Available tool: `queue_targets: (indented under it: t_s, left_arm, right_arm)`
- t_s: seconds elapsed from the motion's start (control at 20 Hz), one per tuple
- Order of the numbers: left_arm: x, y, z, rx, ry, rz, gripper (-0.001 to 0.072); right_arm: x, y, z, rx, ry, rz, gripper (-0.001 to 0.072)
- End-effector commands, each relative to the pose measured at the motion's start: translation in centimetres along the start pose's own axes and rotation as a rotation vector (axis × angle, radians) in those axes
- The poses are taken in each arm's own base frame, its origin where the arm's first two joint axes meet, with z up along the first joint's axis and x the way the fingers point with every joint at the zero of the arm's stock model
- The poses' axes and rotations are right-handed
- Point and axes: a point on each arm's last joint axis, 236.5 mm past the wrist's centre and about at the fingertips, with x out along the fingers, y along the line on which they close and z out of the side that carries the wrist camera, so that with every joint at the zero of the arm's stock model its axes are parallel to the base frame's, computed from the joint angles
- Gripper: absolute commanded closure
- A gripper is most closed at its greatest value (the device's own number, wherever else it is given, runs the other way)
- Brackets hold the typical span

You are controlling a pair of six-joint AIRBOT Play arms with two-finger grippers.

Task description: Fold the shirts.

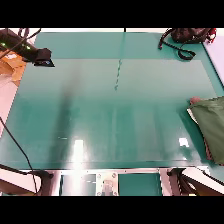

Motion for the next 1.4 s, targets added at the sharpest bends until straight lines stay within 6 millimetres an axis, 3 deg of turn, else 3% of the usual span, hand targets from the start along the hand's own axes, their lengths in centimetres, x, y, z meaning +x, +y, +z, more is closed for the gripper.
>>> queue_targets:
  t_s: [0.0,0.15,0.25,0.35,0.55,0.65,0.8,0.95,1.35]
  left_arm:
    - [-0.5,-0.1,0.8,0.005,-0.034,0.007,0.0686]
    - [-2.3,-0.8,0.7,0.019,-0.055,0.016,0.0686]
    - [-3.6,-1.7,0.2,-0.002,-0.058,0.014,0.0687]
    - [-3.4,-2.9,-1.5,-0.012,-0.027,0.000,0.0686]
    - [0.1,-6.0,-7.7,-0.043,0.108,-0.043,0.0687]
    - [2.0,-7.1,-10.3,-0.060,0.123,-0.050,0.0687]
    - [3.5,-7.5,-12.4,-0.080,0.161,-0.060,0.0686]
    - [3.5,-7.5,-12.5,-0.081,0.164,-0.058,0.0686]
    - [3.5,-7.5,-12.4,-0.081,0.160,-0.059,0.0686]
  right_arm:
    - [-4.9,10.0,2.1,-0.139,-0.153,0.298,0.0677]
    - [-10.6,20.6,0.5,-0.363,-0.310,0.526,0.0690]
    - [-12.1,26.0,-3.9,-0.519,-0.307,0.611,0.0690]
    - [-11.2,30.2,-9.7,-0.707,-0.240,0.622,0.0690]
    - [-7.6,35.7,-21.5,-1.022,-0.135,0.622,0.0691]
    - [-5.6,37.0,-26.3,-1.122,-0.111,0.629,0.0691]
    - [-3.3,37.3,-30.2,-1.208,-0.063,0.600,0.0691]
    - [-3.2,37.2,-31.5,-1.236,-0.052,0.601,0.0692]
    - [-3.2,37.2,-31.6,-1.239,-0.053,0.601,0.0692]
